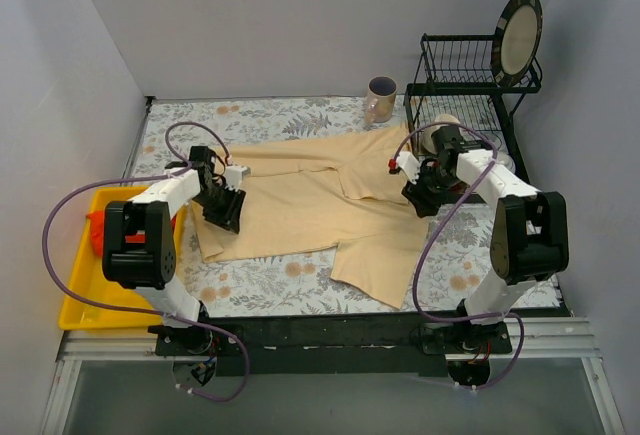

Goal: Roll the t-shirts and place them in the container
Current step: Fold the T-shirt at the center of the board.

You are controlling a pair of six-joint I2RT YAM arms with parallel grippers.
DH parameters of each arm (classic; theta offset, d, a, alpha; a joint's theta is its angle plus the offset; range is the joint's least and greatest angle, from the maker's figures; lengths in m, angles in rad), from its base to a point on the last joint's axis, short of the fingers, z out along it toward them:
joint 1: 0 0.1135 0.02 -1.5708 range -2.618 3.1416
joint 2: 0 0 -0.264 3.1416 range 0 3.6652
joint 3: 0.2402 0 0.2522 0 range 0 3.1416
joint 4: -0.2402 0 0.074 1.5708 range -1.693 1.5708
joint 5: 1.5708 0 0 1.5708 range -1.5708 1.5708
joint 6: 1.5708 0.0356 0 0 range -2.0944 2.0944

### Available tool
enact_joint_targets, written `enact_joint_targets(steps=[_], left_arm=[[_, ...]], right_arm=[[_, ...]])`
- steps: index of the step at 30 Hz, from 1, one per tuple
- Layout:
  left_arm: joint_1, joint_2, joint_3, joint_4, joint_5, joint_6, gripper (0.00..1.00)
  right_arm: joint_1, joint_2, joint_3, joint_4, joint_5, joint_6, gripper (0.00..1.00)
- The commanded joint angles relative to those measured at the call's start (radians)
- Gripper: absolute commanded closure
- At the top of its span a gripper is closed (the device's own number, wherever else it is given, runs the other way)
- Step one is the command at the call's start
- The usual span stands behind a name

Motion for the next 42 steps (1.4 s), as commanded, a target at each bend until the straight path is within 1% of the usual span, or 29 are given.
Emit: enact_joint_targets(steps=[1, 2, 3, 6, 11, 14, 16, 18, 19, 20, 21, 22, 23, 24, 25, 26, 27, 28, 29, 30, 32, 35, 37, 38, 42], left_arm=[[0.005, -0.079, -0.101, -0.016, -0.116, 0.066, 0.67], [0.005, -0.102, -0.160, -0.016, -0.139, 0.082, 0.68], [0.005, -0.149, -0.188, -0.016, -0.176, 0.097, 0.69], [0.009, -0.212, -0.285, -0.016, -0.237, 0.143, 0.70], [0.041, -0.335, -0.329, -0.060, -0.314, 0.195, 0.73], [0.084, -0.377, -0.326, -0.039, -0.345, 0.240, 0.74], [0.103, -0.377, -0.274, -0.029, -0.345, 0.255, 0.74], [0.109, -0.354, -0.206, -0.037, -0.266, 0.260, 0.73], [0.112, -0.343, -0.109, -0.031, -0.226, 0.254, 0.69], [0.110, -0.302, -0.066, -0.008, -0.178, 0.242, 0.64], [0.112, -0.270, -0.014, 0.057, -0.178, 0.164, 0.60], [0.113, -0.222, 0.084, 0.091, -0.187, 0.118, 0.54], [0.121, -0.172, 0.156, 0.110, -0.196, 0.073, 0.52], [0.145, -0.032, 0.231, 0.086, -0.184, -0.026, 0.52], [0.165, 0.041, 0.311, 0.055, -0.161, -0.071, 0.51], [0.187, 0.112, 0.488, 0.028, -0.144, -0.126, 0.52], [0.227, 0.248, 0.564, -0.023, -0.118, -0.172, 0.52], [0.247, 0.302, 0.653, -0.051, -0.103, -0.244, 0.52], [0.264, 0.359, 0.769, -0.071, -0.089, -0.271, 0.52], [0.284, 0.393, 0.807, -0.069, -0.075, -0.285, 0.53], [0.285, 0.430, 0.841, -0.063, -0.055, -0.259, 0.55], [0.285, 0.479, 0.890, -0.133, 0.029, -0.227, 0.57], [0.285, 0.511, 0.907, -0.222, 0.096, -0.202, 0.62], [0.284, 0.516, 0.904, -0.270, 0.104, -0.199, 0.64], [0.284, 0.478, 0.821, -0.296, 0.101, -0.191, 0.66]], right_arm=[[0.026, 0.060, 0.100, 0.004, -0.060, 0.076, 0.43], [0.034, 0.074, 0.112, 0.010, -0.063, 0.085, 0.43], [0.035, 0.077, 0.113, 0.015, -0.064, 0.089, 0.43], [0.047, 0.089, 0.119, 0.026, -0.061, 0.093, 0.43], [0.057, 0.101, 0.140, 0.012, -0.069, 0.092, 0.43], [0.061, 0.115, 0.143, 0.009, -0.075, 0.086, 0.43], [0.063, 0.124, 0.152, 0.014, -0.084, 0.089, 0.43], [0.061, 0.140, 0.163, 0.023, -0.092, 0.102, 0.43], [0.063, 0.147, 0.187, 0.026, -0.095, 0.119, 0.43], [0.064, 0.160, 0.198, 0.026, -0.099, 0.130, 0.43], [0.064, 0.166, 0.214, 0.026, -0.107, 0.142, 0.43], [0.064, 0.173, 0.227, 0.026, -0.112, 0.153, 0.43], [0.067, 0.186, 0.253, 0.023, -0.113, 0.173, 0.43], [0.067, 0.193, 0.263, 0.021, -0.118, 0.182, 0.42], [0.066, 0.198, 0.273, 0.018, -0.121, 0.191, 0.42], [0.066, 0.204, 0.286, 0.020, -0.121, 0.207, 0.42], [0.067, 0.207, 0.290, 0.023, -0.122, 0.213, 0.42], [0.067, 0.209, 0.293, 0.024, -0.121, 0.217, 0.42], [0.067, 0.210, 0.298, 0.027, -0.122, 0.225, 0.42], [0.067, 0.212, 0.303, 0.032, -0.126, 0.231, 0.42], [0.067, 0.221, 0.318, 0.030, -0.126, 0.242, 0.42], [0.066, 0.238, 0.350, 0.027, -0.119, 0.260, 0.41], [0.067, 0.246, 0.358, 0.037, -0.113, 0.271, 0.41], [0.067, 0.249, 0.361, 0.038, -0.112, 0.276, 0.41], [0.067, 0.259, 0.372, 0.046, -0.112, 0.297, 0.41]])
